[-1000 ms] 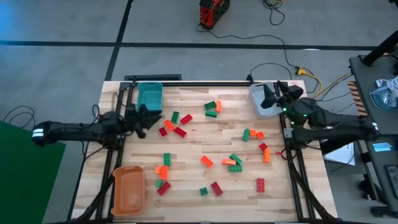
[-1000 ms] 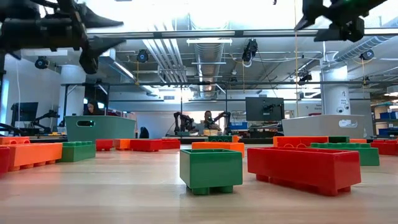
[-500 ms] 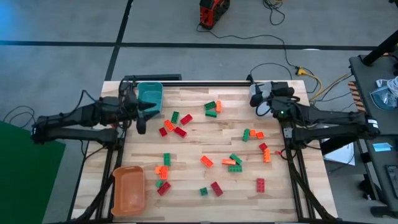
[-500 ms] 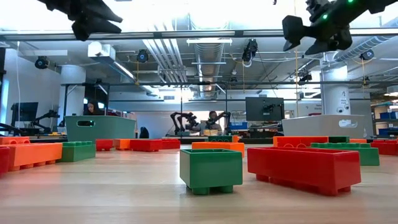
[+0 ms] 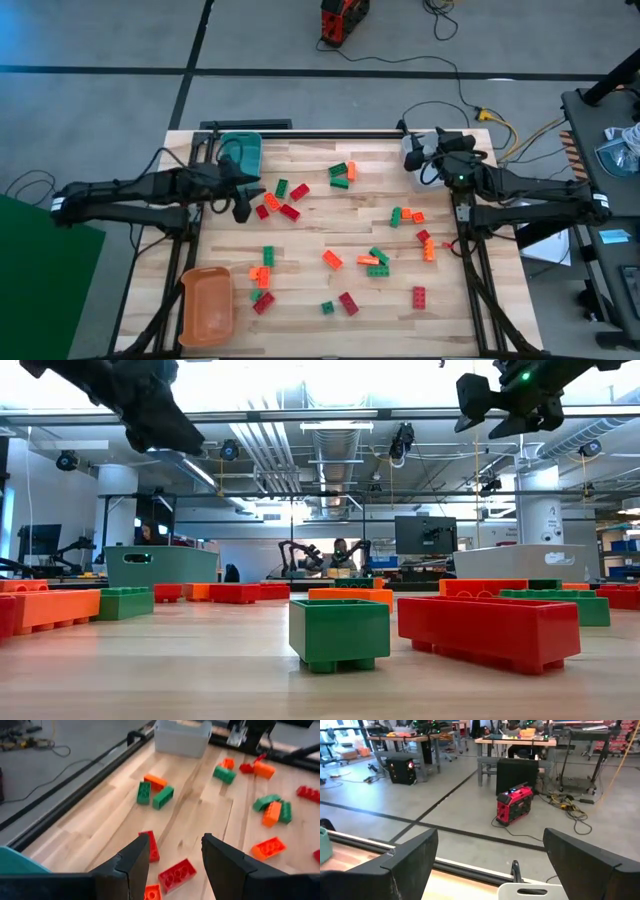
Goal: Sort blocks
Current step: Put the red game piece into the orange bin
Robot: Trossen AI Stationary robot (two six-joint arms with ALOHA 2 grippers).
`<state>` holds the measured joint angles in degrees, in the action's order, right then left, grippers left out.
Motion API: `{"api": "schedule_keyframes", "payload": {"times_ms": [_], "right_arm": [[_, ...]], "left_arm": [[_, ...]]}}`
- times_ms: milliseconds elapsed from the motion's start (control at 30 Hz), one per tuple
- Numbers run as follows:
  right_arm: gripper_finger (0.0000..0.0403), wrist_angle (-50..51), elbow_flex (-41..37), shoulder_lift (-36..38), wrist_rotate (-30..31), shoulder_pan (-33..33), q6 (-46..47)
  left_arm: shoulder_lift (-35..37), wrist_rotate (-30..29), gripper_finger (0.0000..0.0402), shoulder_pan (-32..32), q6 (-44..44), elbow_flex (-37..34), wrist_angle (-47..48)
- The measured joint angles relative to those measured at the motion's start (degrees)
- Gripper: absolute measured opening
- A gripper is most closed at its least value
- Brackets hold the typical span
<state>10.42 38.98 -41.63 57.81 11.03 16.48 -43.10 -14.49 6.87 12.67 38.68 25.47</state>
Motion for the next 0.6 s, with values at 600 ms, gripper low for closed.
{"api": "schedule_keyframes", "payload": {"times_ms": [600], "right_arm": [[0.0354,-0.4,0.6,-1.9,-10.0,0.0,-2.3]], "left_arm": [[-16.2,0.0,0.0158,0.0,0.0,0.0,-0.2]]}}
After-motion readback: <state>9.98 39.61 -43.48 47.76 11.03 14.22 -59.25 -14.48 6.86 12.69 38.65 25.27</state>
